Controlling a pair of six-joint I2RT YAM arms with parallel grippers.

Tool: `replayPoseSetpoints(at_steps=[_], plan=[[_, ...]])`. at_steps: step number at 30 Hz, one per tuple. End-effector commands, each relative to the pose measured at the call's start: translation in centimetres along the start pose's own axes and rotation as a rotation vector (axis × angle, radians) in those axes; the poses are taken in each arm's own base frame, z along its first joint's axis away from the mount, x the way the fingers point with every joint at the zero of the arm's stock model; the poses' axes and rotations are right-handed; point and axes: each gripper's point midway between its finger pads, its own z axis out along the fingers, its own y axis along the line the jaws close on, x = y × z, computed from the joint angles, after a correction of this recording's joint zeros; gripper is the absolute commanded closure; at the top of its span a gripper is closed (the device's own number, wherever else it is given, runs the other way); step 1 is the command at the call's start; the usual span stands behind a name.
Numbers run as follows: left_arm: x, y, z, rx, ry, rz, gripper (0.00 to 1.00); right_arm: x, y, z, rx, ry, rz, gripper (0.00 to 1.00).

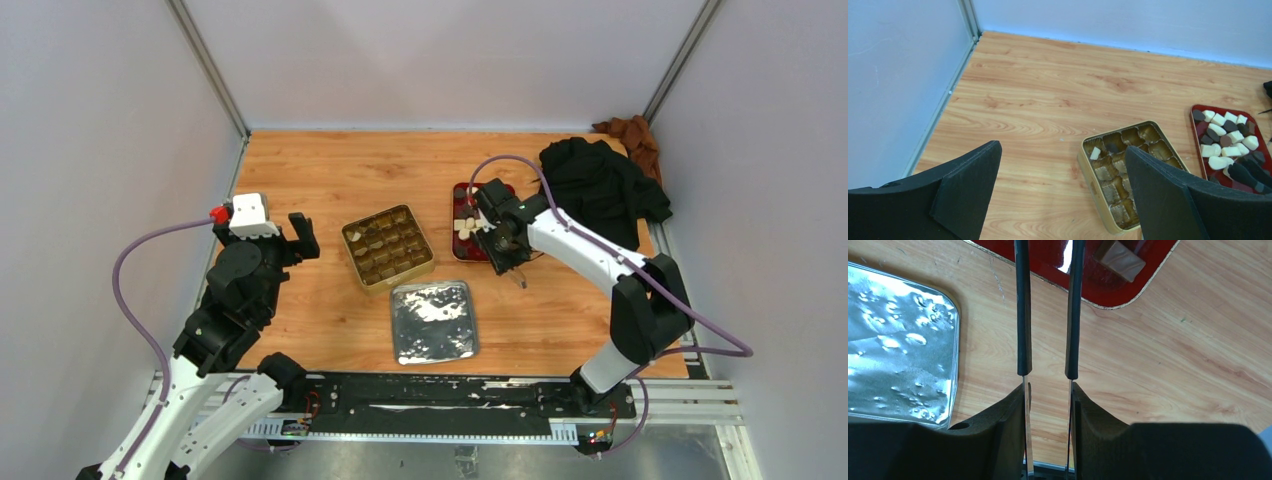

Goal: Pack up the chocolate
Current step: Pick up the fake chocolate from the plate.

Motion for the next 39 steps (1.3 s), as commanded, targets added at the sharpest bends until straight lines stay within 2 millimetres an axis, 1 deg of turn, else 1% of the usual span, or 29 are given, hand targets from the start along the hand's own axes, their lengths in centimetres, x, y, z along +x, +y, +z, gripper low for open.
replayPoseSetpoints(at_steps=[1, 6, 10, 16, 26, 31, 35, 39], plan=[[0.2, 0.1, 0.3, -0.009, -0.005, -0.003, 0.00, 0.5, -0.6, -1.1, 0.010, 0.002, 0.011, 0.62], [0.2, 0.0, 0.3, -0.009, -0.006, -0.004, 0.00, 0.6, -0.4, -1.7, -0.014, -0.013, 0.008, 0.62], [0.2, 0.0, 0.3, -0.008, -0.006, -0.004, 0.00, 0.9, -0.6, -1.7, -0.004, 0.000, 0.001, 0.58], [0.2, 0.1, 0.3, -0.010, -0.006, -0.003, 0.00, 1.0, -0.5, -1.1, -0.003, 0.015, -0.002, 0.58], [0.1, 0.2, 0.2, -0.014, -0.008, -0.003, 0.00, 0.3, -0.2, 0.2, -0.013, 0.030, -0.011, 0.58], [0.1, 0.2, 0.2, -0.014, -0.008, -0.003, 0.00, -0.2, -0.2, 0.5, -0.013, 0.026, -0.014, 0.58], [0.1, 0.3, 0.2, -0.016, -0.010, -0.004, 0.00, -0.5, -0.3, 0.8, -0.009, 0.029, -0.016, 0.59], [0.1, 0.2, 0.2, -0.015, -0.010, -0.005, 0.00, -0.6, -0.3, 0.7, -0.010, 0.027, -0.011, 0.65]])
